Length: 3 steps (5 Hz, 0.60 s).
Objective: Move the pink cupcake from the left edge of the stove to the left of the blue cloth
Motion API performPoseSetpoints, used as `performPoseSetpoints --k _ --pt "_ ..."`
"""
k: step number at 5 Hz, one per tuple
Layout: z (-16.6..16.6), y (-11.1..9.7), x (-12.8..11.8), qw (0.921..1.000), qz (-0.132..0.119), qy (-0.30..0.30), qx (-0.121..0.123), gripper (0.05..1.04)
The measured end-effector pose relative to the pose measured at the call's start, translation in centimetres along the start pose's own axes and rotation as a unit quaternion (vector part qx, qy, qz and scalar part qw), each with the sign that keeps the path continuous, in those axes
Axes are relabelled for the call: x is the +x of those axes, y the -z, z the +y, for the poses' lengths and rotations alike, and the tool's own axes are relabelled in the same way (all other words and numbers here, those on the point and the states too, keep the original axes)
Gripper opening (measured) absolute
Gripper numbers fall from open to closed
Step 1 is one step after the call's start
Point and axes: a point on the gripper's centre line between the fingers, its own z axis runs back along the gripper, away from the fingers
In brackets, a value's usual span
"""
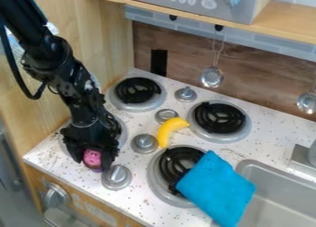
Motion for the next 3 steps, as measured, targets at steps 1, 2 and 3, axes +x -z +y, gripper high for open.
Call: performPoseSetpoints --k 1,2,3 --pt "-0.2 -0.7 -1.0 0.9998 0.011 -0.002 -0.013 0.945" --pt "-2.1 -2.5 -2.6 0.9983 0.034 0.015 -0.045 0.884" --pt "-5.3 -4.5 -3.6 0.9946 0.038 0.067 -0.068 0.881"
